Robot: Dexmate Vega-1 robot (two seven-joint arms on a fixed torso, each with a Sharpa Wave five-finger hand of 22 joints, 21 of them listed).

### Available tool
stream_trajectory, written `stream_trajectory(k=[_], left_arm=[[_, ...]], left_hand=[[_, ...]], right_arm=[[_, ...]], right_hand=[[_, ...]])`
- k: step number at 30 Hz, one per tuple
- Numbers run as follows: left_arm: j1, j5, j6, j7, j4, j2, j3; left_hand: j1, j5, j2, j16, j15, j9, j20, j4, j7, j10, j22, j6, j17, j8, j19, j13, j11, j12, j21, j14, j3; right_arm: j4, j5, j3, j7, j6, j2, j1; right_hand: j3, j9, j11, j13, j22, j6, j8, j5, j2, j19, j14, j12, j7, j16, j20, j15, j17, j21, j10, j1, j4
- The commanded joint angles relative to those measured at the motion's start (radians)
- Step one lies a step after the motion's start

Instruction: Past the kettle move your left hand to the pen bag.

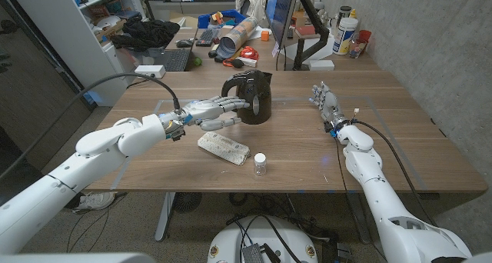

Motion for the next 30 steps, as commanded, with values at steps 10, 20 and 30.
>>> stream_trajectory(k=[10, 20, 30], left_arm=[[0.010, 0.028, 0.031, -0.021, -0.018, 0.020, 0.001], [0.012, 0.038, 0.044, -0.031, -0.018, 0.031, 0.009], [0.014, 0.034, 0.044, -0.035, -0.011, 0.040, 0.013]], left_hand=[[0.005, 0.003, 0.036, 0.000, -0.057, 0.006, -0.002, 0.005, -0.002, -0.001, 0.003, -0.003, 0.003, -0.002, -0.096, 0.004, 0.002, 0.002, -0.006, -0.008, 0.005], [0.006, 0.003, 0.041, -0.001, -0.058, 0.006, -0.003, 0.006, 0.000, -0.003, 0.004, -0.003, 0.003, -0.002, -0.097, 0.004, 0.004, 0.001, -0.008, -0.009, 0.009], [0.007, 0.002, 0.042, -0.001, -0.056, 0.007, -0.003, 0.006, 0.000, -0.006, 0.004, -0.001, 0.003, -0.001, -0.097, 0.004, 0.007, 0.000, -0.010, -0.010, 0.010]], right_arm=[[0.013, 0.000, 0.002, 0.003, -0.001, -0.001, 0.008], [0.020, -0.003, -0.002, 0.002, -0.001, 0.002, 0.010], [0.017, -0.006, -0.004, -0.002, -0.002, 0.003, 0.007]], right_hand=[[-0.005, 0.003, -0.005, 0.005, 0.005, 0.007, 0.006, 0.006, 0.057, -0.002, -0.003, 0.003, 0.000, 0.000, -0.021, 0.002, 0.002, -0.007, 0.002, 0.008, -0.004], [-0.007, 0.003, -0.004, 0.005, 0.005, 0.006, 0.006, 0.006, 0.056, -0.001, -0.004, 0.004, 0.000, -0.001, -0.021, 0.002, 0.002, -0.010, 0.002, 0.007, -0.003], [-0.008, 0.003, -0.005, 0.005, 0.006, 0.005, 0.006, 0.007, 0.057, 0.001, -0.003, 0.004, 0.000, -0.001, -0.021, 0.002, 0.002, -0.014, 0.003, 0.008, -0.004]])
